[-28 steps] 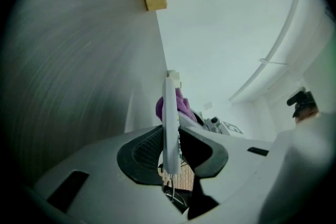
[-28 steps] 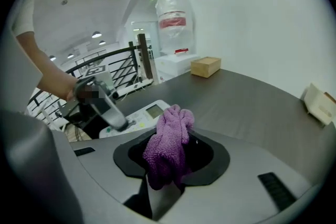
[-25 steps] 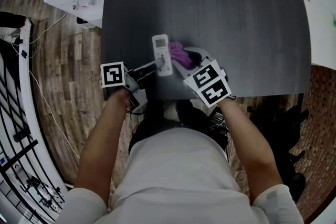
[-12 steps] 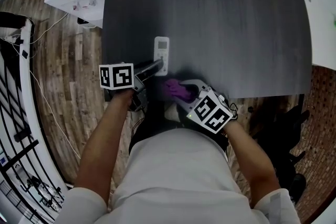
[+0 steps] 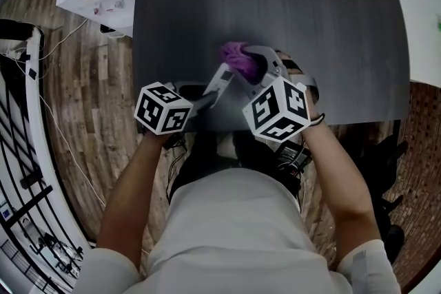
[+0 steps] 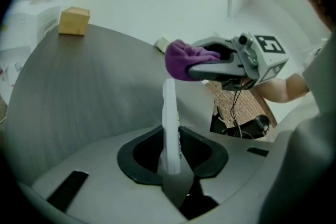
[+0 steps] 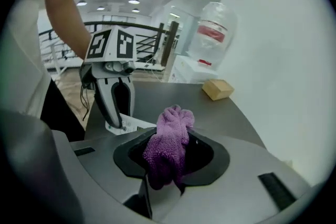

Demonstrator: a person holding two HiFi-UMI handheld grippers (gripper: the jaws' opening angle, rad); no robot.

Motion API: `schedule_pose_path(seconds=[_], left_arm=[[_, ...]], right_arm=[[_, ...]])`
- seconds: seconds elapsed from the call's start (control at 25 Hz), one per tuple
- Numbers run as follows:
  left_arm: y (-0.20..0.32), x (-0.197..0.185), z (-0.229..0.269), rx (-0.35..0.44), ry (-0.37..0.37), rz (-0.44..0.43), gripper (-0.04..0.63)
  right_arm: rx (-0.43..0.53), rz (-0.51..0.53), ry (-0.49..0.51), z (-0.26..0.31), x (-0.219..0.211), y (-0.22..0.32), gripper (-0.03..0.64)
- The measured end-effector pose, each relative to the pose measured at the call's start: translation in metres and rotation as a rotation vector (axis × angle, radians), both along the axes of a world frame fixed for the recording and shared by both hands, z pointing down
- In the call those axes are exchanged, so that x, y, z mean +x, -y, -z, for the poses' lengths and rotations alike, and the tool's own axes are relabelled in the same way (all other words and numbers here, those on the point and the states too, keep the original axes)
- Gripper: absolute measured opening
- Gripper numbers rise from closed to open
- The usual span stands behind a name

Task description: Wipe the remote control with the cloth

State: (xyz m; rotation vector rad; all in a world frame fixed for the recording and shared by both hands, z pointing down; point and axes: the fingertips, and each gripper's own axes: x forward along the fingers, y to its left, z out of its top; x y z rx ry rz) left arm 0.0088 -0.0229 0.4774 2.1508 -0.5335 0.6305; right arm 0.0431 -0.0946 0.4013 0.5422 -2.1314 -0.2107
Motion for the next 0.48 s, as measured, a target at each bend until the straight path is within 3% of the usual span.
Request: schedule_pose_path(seconds=[0.12, 0.36, 0.48], left_arm=[[0.001, 0.001, 0.002, 0.024, 0.009, 0.013, 0.097], [-0.006, -0.005, -0.001, 0.044, 0.001, 0.033, 0.095], [-0.004, -0.007, -0.006, 0.037, 0.01, 0.064, 0.095]], right_arm=[[0.01, 0.088, -0.09, -0.016, -0.007, -0.005, 0.129], [-0.173, -0.014, -0.036, -0.044, 0.018, -0.019, 0.13], [-0.263, 0.043, -0.114, -0.067, 0.031, -0.047, 0.129]])
